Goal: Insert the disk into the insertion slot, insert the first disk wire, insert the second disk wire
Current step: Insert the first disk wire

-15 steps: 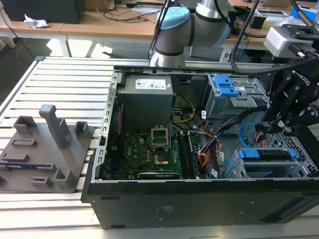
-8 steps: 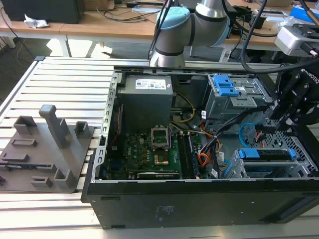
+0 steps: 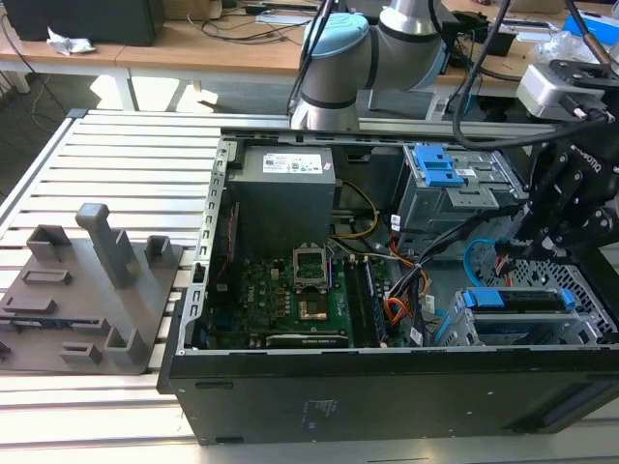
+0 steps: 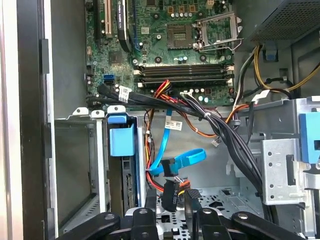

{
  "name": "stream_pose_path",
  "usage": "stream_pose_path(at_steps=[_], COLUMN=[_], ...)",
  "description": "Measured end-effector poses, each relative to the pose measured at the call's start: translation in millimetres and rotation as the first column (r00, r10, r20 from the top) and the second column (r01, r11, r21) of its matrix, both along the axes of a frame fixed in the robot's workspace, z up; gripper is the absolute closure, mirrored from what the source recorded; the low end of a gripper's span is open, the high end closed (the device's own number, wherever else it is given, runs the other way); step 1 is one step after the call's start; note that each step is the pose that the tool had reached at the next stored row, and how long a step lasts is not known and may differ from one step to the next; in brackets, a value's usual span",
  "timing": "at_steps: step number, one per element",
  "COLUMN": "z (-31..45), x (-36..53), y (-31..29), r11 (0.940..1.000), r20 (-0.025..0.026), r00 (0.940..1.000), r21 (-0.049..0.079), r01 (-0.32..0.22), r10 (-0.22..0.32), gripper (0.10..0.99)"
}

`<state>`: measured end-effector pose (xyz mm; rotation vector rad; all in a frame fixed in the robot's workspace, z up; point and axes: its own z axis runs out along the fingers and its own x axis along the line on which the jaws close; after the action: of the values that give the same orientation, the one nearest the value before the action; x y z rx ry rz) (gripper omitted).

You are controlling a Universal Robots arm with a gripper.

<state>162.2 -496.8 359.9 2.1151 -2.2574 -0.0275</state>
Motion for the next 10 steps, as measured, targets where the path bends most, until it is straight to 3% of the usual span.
stream_pose_path(at_steps=[2,8,10], z=[-3.5,-6.3,-6.3], x=[-4.2,-2.7,-2.7], y=[0.0,-0.1,-0.1], r11=[1.0,1.0,1.0], r20=[0.0,0.0,0.0], r00=[1.0,1.0,1.0], r21=[-0.005,-0.006,-0.006], r01=[0.004,0.005,0.005], r10=[-0.004,-0.005,-0.005], gripper=[0.725,0.725,0.804])
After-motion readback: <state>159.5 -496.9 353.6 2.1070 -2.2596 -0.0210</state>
